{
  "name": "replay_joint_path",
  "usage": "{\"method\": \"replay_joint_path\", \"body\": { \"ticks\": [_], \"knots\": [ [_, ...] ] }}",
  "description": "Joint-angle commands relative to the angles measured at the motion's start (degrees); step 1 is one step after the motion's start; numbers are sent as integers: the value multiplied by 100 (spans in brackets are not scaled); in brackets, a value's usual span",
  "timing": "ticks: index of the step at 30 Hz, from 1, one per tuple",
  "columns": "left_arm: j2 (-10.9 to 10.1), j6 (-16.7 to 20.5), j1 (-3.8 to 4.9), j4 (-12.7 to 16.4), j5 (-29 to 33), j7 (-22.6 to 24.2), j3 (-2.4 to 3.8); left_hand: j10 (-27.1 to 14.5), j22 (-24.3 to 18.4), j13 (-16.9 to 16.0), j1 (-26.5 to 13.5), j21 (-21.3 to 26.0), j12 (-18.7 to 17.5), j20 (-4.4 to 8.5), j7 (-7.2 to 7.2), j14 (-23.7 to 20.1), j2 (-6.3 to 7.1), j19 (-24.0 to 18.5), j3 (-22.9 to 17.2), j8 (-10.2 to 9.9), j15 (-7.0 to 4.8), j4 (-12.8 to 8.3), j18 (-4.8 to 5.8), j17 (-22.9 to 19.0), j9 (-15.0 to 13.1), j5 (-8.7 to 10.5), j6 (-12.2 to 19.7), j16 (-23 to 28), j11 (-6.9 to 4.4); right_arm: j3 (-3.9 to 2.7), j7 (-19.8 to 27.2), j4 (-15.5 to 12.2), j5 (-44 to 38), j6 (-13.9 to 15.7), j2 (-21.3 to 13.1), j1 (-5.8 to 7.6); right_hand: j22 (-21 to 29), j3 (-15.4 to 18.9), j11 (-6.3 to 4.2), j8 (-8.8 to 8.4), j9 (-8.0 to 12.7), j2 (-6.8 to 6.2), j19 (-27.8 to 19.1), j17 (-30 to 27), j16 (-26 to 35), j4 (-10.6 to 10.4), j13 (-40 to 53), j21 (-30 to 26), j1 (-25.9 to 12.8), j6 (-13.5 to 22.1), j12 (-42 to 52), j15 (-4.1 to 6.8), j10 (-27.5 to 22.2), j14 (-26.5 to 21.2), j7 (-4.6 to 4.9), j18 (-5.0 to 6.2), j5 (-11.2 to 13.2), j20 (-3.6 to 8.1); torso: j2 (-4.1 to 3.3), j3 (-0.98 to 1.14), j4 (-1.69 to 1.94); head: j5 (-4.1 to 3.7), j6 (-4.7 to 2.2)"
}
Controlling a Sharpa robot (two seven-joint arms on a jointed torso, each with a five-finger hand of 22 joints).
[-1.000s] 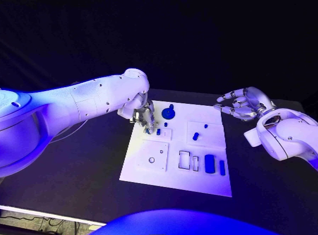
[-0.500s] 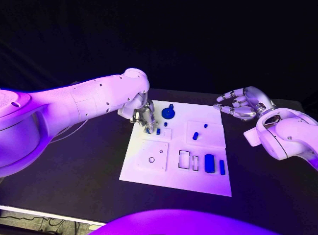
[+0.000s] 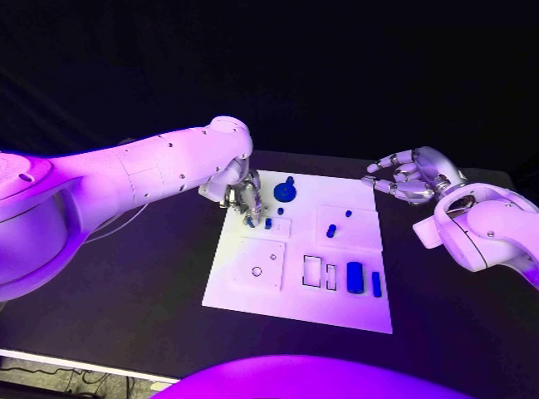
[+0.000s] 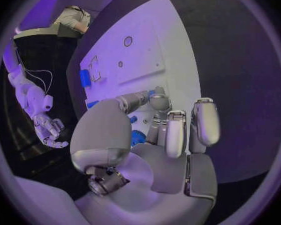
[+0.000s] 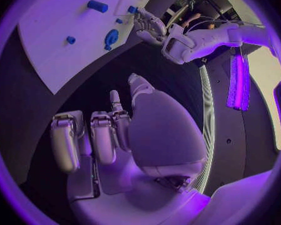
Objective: Assemble the parts on the task board
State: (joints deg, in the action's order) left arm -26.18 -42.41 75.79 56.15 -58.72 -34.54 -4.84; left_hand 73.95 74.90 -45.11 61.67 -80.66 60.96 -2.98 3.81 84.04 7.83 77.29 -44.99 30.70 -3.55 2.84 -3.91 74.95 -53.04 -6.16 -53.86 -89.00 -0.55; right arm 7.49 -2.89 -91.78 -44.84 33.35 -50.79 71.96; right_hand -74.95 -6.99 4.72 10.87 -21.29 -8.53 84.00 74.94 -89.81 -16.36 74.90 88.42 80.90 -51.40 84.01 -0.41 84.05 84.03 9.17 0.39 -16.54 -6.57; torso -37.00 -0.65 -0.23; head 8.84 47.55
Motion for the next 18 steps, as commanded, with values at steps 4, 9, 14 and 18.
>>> {"method": "replay_joint_path", "body": {
  "ticks": [4,9,14,18],
  "knots": [
    [-2,-10,0,14,-38,35,1,33,191,5,76,21,11,-13,-7,537,3,-8,-866,13,4,-904,-5,1336,-8,-19,-50,-16,-9,0,30,-11,-48,-57,-3,-2,-1414,-26,-38,31,9,-48,522,1384,30,1,1025,-11,17,36,-16,26,113,566,-1,3,-36,50,1,2,2,-8,10],
    [-5,-6,1,21,-39,37,1,28,190,24,88,23,-3,-12,-7,535,1,-9,-862,3,5,-894,-6,1331,-5,-23,-56,-13,-9,0,28,-14,-53,-58,-4,-2,-1414,-26,-38,31,9,-48,522,1384,30,1,1025,-11,17,36,-16,26,113,566,-1,3,-36,50,0,-1,1,-14,8],
    [1,-56,-1,40,-29,47,1,28,190,24,88,23,-3,-12,-7,535,1,-9,-862,3,5,-894,-6,1331,-5,-23,-56,-13,-9,0,25,-14,-56,-62,-5,-2,-1414,-26,-38,31,9,-48,522,1384,30,1,1025,-11,17,36,-16,26,113,566,-1,3,-36,50,0,0,1,-10,14],
    [4,-88,-8,47,-11,54,-1,28,190,24,88,23,-3,-12,-7,535,1,-9,-862,3,5,-894,-6,1331,-5,-23,-56,-13,-9,0,25,-14,-57,-64,-5,-2,-1414,-26,-38,31,9,-48,522,1384,30,1,1025,-11,17,36,-16,26,113,566,-1,3,-36,50,1,1,1,-8,19]
  ]
}}
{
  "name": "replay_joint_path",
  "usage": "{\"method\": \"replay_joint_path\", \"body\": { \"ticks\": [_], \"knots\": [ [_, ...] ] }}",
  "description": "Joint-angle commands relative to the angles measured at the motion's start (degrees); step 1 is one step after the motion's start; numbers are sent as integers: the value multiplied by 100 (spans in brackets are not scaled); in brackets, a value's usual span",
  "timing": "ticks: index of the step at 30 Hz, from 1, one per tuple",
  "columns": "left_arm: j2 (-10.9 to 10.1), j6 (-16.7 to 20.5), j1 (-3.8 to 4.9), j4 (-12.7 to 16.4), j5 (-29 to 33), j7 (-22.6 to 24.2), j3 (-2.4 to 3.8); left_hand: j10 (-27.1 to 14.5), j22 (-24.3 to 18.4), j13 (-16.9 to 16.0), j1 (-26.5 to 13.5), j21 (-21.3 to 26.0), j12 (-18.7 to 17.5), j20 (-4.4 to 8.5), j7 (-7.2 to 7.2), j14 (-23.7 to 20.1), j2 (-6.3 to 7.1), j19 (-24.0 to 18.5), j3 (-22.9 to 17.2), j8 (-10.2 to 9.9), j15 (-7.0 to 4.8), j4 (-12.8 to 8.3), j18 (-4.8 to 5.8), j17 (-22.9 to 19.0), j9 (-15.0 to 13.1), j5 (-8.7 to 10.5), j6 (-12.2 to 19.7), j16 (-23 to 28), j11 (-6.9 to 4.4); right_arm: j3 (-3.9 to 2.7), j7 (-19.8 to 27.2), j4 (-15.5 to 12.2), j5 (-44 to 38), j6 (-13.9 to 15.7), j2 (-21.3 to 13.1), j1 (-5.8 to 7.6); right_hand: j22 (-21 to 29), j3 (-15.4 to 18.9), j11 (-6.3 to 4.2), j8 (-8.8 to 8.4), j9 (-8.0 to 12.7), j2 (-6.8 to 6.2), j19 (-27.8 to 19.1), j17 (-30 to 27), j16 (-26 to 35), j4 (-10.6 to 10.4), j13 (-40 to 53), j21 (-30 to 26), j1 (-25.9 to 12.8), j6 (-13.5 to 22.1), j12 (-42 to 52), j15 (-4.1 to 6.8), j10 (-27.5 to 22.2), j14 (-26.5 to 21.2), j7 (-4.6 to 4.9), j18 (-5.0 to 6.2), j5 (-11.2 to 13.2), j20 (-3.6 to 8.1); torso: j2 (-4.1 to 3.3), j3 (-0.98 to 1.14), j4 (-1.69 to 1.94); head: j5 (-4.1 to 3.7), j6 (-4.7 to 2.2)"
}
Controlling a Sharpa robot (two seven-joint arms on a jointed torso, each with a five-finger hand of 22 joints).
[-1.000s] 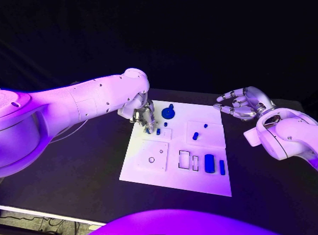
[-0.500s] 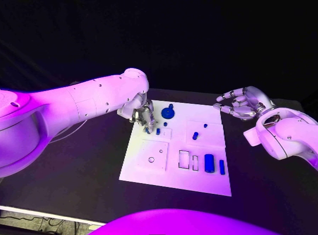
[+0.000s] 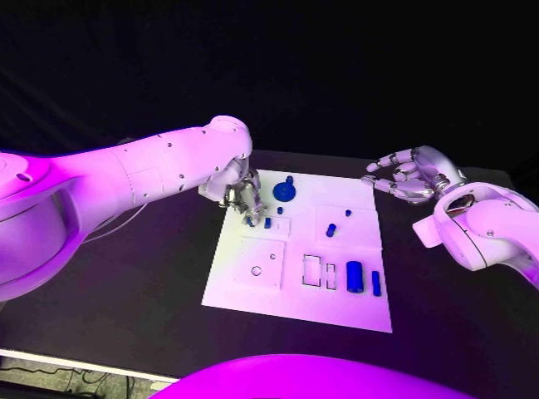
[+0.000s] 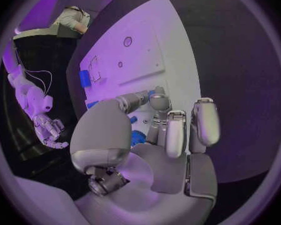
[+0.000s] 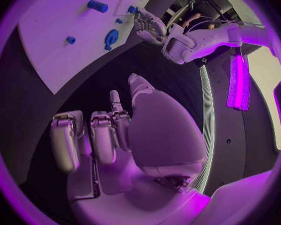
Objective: Assemble the parts on the task board
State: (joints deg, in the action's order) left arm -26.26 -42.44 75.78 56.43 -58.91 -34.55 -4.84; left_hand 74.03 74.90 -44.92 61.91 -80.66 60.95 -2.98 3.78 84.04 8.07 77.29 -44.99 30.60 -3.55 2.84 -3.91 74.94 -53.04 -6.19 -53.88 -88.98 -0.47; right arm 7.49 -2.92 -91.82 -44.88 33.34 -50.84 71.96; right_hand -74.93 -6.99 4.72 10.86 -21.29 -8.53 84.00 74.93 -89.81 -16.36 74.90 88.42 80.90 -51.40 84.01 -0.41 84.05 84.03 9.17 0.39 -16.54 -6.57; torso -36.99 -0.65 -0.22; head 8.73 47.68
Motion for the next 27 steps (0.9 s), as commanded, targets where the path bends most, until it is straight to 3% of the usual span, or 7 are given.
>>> {"method": "replay_joint_path", "body": {
  "ticks": [1,27],
  "knots": [
    [11,-92,-8,23,14,56,-2,20,190,5,63,23,-2,-12,-5,535,-23,-9,-862,13,5,-894,-6,1332,-5,-20,-53,-16,-17,0,28,-10,-52,-64,0,-2,-1415,-26,-38,31,9,-48,522,1385,30,1,1025,-11,17,36,-16,26,113,566,-1,2,-36,50,0,1,0,2,6],
    [8,-173,-21,30,-7,36,-10,22,189,2,83,26,-3,-12,-4,538,-16,-11,-853,-4,6,-884,-7,1341,0,-22,-61,-20,-16,-1,28,-12,-67,-60,-3,-2,-1416,-39,-38,36,11,-54,522,1390,28,3,1026,-10,23,37,-14,27,114,568,-2,2,-36,50,0,0,0,7,21]
  ]
}}
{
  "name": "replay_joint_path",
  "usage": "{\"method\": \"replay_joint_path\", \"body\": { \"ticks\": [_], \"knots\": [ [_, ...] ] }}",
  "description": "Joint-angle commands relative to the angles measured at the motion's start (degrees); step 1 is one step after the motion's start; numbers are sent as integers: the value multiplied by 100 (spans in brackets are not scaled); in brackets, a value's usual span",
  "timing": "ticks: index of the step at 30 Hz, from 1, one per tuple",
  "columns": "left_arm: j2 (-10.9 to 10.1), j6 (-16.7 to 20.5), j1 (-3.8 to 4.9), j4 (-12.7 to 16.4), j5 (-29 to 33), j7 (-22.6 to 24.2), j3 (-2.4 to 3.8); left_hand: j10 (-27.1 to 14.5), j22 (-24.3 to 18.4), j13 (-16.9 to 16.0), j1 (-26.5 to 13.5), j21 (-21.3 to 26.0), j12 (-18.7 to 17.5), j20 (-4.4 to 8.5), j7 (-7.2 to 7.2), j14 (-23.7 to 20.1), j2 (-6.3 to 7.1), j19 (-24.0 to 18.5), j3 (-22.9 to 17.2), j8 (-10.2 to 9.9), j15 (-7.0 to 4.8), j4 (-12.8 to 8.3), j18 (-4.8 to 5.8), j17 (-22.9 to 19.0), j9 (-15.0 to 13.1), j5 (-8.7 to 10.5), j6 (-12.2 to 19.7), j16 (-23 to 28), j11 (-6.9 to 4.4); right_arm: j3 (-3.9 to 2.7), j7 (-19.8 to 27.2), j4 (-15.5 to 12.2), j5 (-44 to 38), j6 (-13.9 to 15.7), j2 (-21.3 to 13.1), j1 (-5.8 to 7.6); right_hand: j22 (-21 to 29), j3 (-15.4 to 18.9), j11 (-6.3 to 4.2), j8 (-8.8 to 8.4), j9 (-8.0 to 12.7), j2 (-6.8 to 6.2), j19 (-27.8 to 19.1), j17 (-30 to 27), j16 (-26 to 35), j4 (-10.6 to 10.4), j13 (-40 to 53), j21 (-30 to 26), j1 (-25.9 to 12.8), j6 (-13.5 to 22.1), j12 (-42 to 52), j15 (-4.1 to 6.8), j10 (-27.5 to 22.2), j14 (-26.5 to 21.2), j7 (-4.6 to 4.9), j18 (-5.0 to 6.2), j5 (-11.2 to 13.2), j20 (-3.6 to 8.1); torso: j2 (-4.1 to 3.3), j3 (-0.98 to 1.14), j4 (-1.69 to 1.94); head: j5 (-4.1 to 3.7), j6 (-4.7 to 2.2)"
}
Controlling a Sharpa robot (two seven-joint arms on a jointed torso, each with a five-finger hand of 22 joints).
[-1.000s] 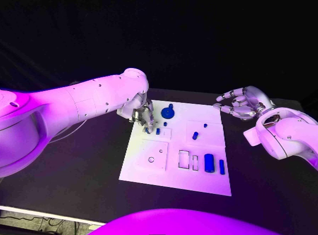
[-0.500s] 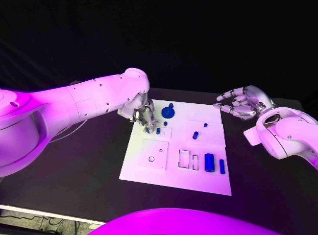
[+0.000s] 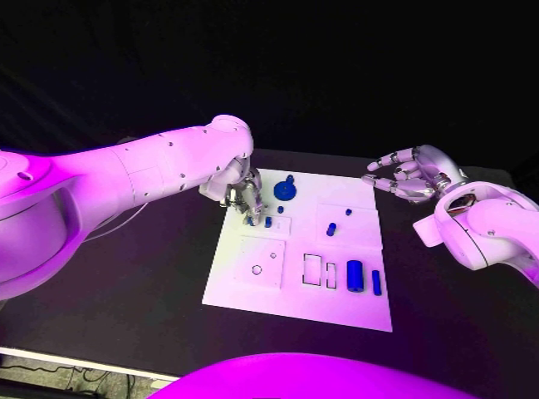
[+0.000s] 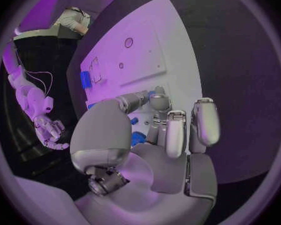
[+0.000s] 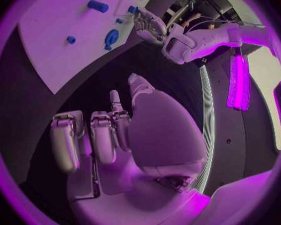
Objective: Assemble the parts on the task board
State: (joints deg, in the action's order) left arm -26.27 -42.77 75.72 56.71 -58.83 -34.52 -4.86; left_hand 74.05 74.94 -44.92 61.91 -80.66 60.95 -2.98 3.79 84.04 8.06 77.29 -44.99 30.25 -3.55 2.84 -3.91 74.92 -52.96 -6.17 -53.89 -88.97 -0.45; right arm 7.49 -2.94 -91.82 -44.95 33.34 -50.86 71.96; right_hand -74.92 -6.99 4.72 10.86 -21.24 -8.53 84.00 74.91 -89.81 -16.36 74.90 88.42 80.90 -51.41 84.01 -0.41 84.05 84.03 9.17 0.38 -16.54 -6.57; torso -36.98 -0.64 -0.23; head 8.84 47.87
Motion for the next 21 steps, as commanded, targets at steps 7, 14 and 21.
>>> {"method": "replay_joint_path", "body": {
  "ticks": [7,14,21],
  "knots": [
    [9,-92,-16,-22,-81,28,-8,20,186,3,94,25,-4,-12,-5,540,-9,-10,-851,25,5,-887,-6,1348,-6,-27,-64,-24,-19,-1,30,-15,-61,-58,-3,-2,-1418,-40,-38,37,5,-54,522,1392,28,3,1026,-10,23,37,-14,27,114,567,-2,3,-36,50,-2,-1,0,-7,-6],
    [20,-75,-21,-33,-102,30,-9,22,188,-1,97,24,-1,-12,-4,539,-10,-8,-850,23,5,-884,-5,1345,-6,-29,-67,-22,-19,-1,31,-18,-62,-57,-3,-2,-1418,-40,-38,37,5,-54,522,1392,28,3,1026,-10,23,37,-14,27,114,567,-2,3,-36,50,-2,-2,-3,-10,-5],
    [27,-155,-29,-38,-54,7,-10,29,194,-17,100,20,9,-12,-4,542,-10,-2,-848,19,5,-878,-3,1356,-5,-34,-71,-27,-19,-1,29,-18,-63,-61,-5,-2,-1418,-40,-38,37,5,-54,522,1392,28,3,1026,-10,23,37,-14,27,114,567,-2,3,-36,50,0,-1,-1,-17,9]
  ]
}}
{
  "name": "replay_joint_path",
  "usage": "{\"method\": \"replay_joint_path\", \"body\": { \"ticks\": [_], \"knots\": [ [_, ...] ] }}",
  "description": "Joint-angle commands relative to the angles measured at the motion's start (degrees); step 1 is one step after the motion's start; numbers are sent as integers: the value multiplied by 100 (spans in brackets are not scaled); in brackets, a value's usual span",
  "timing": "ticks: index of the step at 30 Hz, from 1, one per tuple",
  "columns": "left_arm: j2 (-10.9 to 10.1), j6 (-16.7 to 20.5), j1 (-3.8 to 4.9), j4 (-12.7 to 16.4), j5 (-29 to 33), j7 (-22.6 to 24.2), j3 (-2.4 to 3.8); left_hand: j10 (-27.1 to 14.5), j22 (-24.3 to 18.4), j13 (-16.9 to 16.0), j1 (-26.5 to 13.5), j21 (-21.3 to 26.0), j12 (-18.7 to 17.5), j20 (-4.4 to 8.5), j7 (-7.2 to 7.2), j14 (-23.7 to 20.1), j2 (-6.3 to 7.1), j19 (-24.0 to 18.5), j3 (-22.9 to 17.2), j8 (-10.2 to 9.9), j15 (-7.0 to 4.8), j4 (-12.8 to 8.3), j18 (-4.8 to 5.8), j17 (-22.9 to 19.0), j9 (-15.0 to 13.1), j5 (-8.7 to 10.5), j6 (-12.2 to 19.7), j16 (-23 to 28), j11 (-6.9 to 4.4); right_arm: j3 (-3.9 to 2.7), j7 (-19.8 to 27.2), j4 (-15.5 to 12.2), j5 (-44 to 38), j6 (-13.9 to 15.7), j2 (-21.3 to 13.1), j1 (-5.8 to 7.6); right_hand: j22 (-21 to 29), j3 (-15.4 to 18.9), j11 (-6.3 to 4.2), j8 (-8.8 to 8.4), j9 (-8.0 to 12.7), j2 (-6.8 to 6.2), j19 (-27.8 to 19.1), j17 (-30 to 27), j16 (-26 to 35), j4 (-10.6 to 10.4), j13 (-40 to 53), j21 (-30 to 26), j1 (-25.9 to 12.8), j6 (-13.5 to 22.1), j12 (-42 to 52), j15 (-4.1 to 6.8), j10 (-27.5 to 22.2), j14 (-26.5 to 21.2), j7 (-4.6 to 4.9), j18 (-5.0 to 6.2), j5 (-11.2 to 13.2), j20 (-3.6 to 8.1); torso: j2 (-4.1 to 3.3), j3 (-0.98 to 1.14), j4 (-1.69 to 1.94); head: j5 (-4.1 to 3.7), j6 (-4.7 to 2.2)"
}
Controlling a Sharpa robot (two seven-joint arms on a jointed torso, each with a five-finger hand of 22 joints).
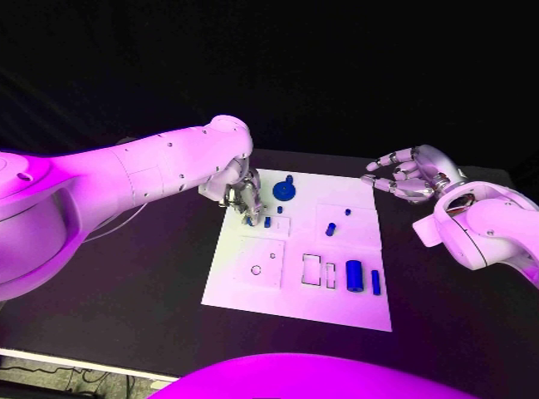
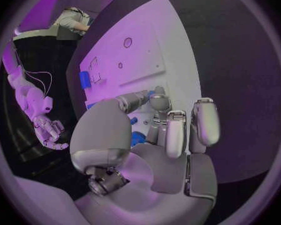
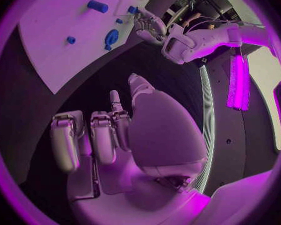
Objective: Assemble the parts on the task board
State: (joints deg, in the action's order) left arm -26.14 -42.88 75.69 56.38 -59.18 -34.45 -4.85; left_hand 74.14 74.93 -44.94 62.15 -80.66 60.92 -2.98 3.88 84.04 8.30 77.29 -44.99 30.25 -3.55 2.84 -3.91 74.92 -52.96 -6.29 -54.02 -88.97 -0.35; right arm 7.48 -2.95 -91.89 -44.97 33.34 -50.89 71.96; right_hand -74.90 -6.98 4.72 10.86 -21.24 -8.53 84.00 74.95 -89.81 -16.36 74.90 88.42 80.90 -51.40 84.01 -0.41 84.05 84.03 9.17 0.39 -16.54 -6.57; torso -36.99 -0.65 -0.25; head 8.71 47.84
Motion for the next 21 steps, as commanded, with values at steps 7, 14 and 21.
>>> {"method": "replay_joint_path", "body": {
  "ticks": [7,14,21],
  "knots": [
    [13,-214,-27,-17,90,-57,-13,41,175,-64,67,36,43,-14,-12,542,-28,-23,-833,10,7,-851,-9,1355,-3,-42,-68,-26,-26,-1,28,-12,-61,-58,-5,-2,-1419,-40,-38,37,5,-54,523,1388,28,2,1026,-10,23,37,-14,27,114,567,-2,2,-36,50,-1,0,4,-9,12],
    [15,-19,-26,-41,168,-93,-14,76,152,-142,-34,64,88,-29,-33,521,-4,-47,-712,-36,8,-668,-14,1299,-7,-53,-93,3,-33,-1,29,-13,-61,-56,-8,-2,-1419,-40,-38,37,5,-54,523,1388,28,2,1026,-10,23,37,-14,27,114,567,-2,2,-36,50,0,2,4,-9,12],
    [21,93,-26,-60,205,-109,-14,34,135,-63,-161,90,28,-33,-68,499,54,-60,-521,-81,-6,-484,-19,1240,-22,9,-81,35,-52,-1,30,-16,-62,-53,-12,-2,-1419,-40,-38,37,5,-54,523,1388,28,2,1026,-10,23,37,-14,27,114,567,-2,2,-36,50,0,2,-1,-8,10]
  ]
}}
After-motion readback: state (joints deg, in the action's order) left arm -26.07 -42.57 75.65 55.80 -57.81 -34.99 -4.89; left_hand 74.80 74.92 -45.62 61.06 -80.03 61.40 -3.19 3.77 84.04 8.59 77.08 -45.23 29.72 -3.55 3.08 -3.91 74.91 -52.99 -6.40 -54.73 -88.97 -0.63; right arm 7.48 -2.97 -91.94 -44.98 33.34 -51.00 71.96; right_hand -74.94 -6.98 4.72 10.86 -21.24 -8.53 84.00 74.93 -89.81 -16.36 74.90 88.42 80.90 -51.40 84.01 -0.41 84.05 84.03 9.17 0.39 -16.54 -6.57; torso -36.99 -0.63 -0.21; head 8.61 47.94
